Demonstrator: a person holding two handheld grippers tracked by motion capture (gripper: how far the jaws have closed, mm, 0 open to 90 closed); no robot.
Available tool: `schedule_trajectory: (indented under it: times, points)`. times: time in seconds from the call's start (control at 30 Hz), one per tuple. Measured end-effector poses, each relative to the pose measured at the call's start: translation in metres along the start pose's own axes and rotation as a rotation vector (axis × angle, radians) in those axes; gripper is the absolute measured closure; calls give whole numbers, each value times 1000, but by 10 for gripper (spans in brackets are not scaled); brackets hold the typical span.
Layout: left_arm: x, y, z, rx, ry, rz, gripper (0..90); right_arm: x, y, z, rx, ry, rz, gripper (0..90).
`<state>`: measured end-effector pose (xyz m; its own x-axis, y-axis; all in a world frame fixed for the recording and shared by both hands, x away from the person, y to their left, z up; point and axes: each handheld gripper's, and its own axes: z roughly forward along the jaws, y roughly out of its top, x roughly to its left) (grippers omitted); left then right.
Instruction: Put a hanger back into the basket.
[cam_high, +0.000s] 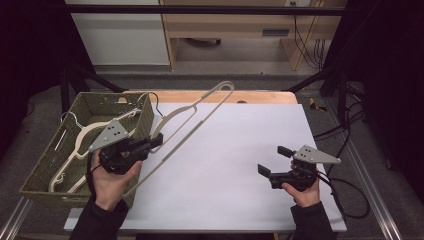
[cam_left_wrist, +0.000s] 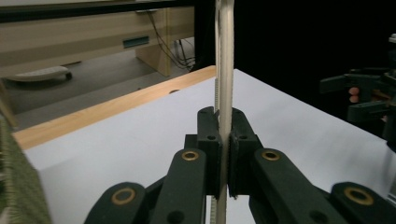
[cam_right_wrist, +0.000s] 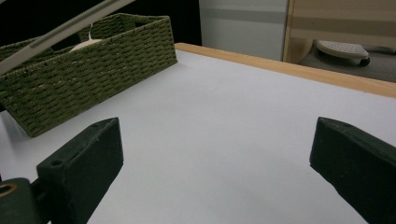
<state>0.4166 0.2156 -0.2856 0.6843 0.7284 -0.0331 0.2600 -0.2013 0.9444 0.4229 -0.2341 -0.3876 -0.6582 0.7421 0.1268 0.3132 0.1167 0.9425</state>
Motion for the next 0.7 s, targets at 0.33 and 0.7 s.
schedule_trajectory:
  times: [0.33, 0.7]
  points:
    - [22, 28, -27, 11, 45, 46, 856, 0, 1, -2, -10, -10, 3, 24]
    - [74, 35, -51, 70, 104, 75, 854, -1, 1, -2, -10, -16, 2, 22]
